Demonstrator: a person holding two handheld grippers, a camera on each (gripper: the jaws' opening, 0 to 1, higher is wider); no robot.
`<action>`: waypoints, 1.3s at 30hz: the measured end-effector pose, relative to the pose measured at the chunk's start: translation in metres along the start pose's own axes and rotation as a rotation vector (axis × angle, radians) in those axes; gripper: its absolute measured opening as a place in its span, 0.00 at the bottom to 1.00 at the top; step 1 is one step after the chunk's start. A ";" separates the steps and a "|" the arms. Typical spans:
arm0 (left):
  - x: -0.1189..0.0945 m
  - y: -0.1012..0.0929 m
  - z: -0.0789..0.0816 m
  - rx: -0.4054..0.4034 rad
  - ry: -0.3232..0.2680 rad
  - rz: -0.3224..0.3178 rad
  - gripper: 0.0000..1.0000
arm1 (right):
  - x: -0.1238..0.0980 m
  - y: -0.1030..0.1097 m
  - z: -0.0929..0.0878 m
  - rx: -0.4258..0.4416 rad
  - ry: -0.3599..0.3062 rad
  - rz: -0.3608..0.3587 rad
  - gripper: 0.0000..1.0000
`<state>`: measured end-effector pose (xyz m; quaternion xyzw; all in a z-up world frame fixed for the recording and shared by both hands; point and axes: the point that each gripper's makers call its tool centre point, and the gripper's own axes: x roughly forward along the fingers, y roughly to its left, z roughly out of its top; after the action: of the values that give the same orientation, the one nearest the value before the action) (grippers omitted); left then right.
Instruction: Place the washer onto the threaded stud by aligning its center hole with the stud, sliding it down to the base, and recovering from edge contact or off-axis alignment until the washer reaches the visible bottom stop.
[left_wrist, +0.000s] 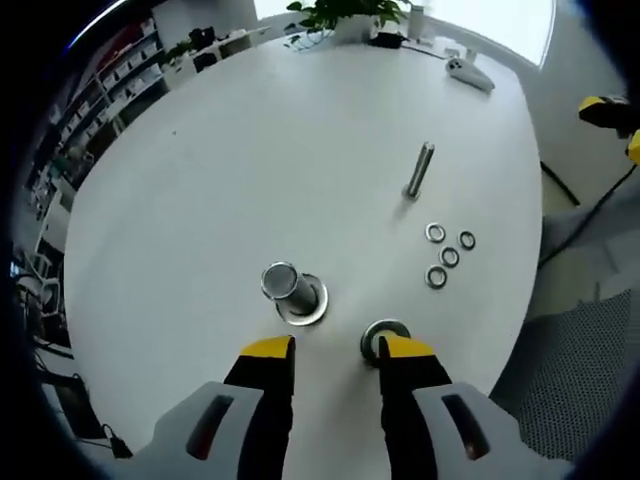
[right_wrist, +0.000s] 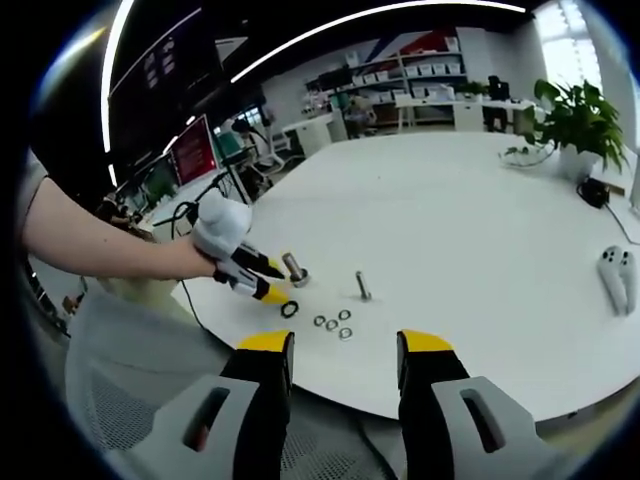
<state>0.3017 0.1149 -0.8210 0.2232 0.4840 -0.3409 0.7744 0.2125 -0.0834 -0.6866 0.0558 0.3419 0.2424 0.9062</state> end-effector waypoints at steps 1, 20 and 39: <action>0.000 -0.002 0.000 -0.006 -0.004 0.000 0.32 | 0.000 0.000 0.000 0.001 -0.003 0.000 0.43; 0.013 -0.034 -0.008 0.139 0.056 -0.024 0.31 | -0.001 0.000 0.001 -0.016 -0.003 -0.007 0.43; 0.014 -0.034 -0.006 0.031 -0.018 -0.020 0.21 | 0.003 0.004 -0.005 -0.046 0.037 0.009 0.43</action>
<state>0.2770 0.0917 -0.8367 0.2271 0.4741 -0.3581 0.7717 0.2096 -0.0787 -0.6909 0.0318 0.3528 0.2551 0.8997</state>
